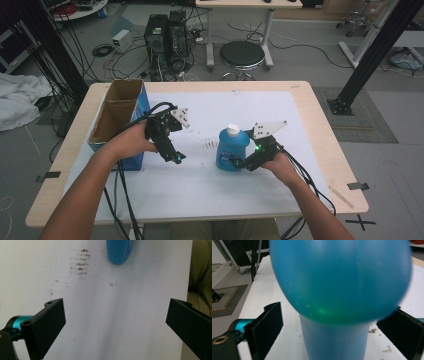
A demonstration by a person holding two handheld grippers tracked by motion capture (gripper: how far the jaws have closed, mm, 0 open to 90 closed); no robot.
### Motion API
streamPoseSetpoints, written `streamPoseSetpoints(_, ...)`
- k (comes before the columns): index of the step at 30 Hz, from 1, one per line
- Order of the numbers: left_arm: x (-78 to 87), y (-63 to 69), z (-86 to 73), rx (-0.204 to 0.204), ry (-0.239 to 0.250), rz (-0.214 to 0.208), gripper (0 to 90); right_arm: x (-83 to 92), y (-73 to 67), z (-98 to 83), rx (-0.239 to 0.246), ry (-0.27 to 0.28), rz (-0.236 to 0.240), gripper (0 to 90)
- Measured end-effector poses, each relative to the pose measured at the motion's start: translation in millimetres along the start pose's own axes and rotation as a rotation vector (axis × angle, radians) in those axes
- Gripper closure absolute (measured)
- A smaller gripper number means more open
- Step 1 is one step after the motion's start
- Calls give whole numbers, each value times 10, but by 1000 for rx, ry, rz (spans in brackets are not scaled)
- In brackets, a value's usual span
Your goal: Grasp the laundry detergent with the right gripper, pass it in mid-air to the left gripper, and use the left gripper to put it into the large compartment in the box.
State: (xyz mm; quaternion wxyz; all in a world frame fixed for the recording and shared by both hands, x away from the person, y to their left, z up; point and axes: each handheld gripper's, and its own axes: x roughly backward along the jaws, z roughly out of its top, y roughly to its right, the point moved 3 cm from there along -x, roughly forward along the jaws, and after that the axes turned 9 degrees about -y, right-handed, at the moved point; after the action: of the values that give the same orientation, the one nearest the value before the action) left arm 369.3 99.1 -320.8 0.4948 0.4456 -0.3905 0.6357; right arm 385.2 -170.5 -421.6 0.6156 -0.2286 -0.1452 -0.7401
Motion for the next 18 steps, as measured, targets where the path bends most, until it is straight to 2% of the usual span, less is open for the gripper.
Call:
streamPoseSetpoints(2, 1, -2, -7, 0, -2, 0, 26, -8, -1, -6, 8, 7, 9, 128)
streamPoseSetpoints(12, -8, 1, -1, 1, 0, 0, 26, 1, 29, -12, -1, 18, 12, 131)
streamPoseSetpoints(14, -9, 0, -2, 0, -3, 1, 26, -3, 20, -15, 5, 19, 24, 164)
streamPoseSetpoints(18, -7, -1, -4, 3, -2, 0, 26, -14, 21, -15, 0, 29, 27, 165)
